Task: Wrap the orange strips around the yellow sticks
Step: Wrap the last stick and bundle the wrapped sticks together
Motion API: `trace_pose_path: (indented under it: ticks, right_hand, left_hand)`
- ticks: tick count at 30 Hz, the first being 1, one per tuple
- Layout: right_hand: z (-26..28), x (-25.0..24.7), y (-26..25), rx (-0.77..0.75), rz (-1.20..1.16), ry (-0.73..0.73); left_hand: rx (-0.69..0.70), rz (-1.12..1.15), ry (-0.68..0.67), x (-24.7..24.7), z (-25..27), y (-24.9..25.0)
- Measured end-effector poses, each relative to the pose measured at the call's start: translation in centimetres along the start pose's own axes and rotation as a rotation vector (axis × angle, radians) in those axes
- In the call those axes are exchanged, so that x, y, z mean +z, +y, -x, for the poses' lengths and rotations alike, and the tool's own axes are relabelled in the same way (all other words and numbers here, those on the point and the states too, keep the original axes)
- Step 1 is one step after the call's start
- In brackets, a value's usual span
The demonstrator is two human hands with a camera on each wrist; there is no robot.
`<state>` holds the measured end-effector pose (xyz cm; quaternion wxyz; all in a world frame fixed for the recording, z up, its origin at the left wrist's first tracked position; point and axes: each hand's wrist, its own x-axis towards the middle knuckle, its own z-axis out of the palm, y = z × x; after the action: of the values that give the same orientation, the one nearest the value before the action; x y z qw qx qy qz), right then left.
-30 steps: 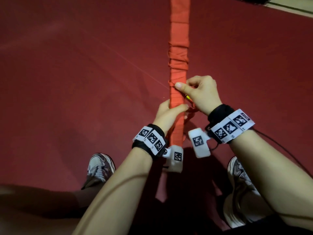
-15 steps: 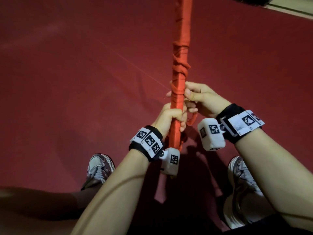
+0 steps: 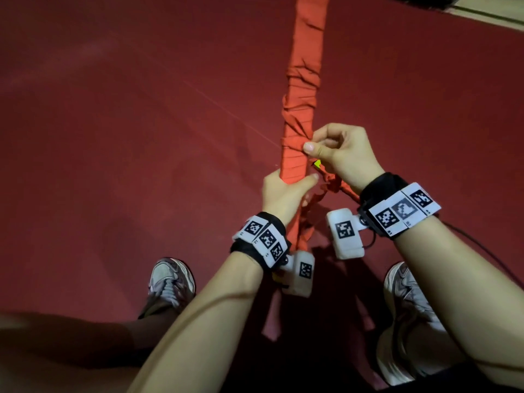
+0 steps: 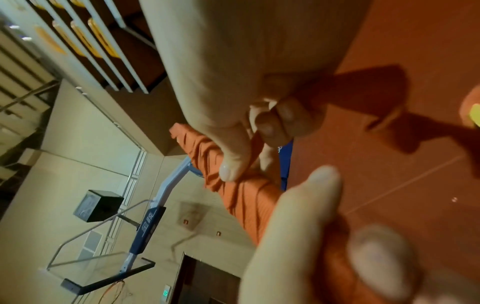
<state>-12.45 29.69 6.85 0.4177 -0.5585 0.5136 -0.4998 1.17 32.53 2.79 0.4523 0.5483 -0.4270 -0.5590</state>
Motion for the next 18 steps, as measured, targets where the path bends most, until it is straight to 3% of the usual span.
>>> trace_pose_path:
  ticks: [4,7,9,11,14,18]
  right_hand:
    - [0.0,-0.5,-0.4,0.037,-0.076,-0.106]
    - [0.3,-0.7,-0.1,0.154,-0.312,-0.335]
    - [0.5,-1.0,0.1,0.147,-0.38,-0.508]
    - [0.7,-1.3,0.2,0.14,-0.378,-0.567]
    - [0.7,-1.2,0.3,0.15,-0.351,-0.458]
    - [0.0,0.3,1.2,0.104,-0.061,0.075]
  left_hand:
    - [-0.074,0.137,-0.167,-0.8,0.6,0.9]
    - [-0.149,0.221,-0.392,-1.2,1.2,1.3]
    - [-0.178,0.218,-0.548,-1.3,1.5,1.4]
    - [-0.211,0.207,-0.591,-1.4,1.6,1.4]
    - [-0.279,0.172,-0.503,-0.9,1.1,0.9]
    - [-0.202,0.026,-0.286,0.2,0.9,0.4]
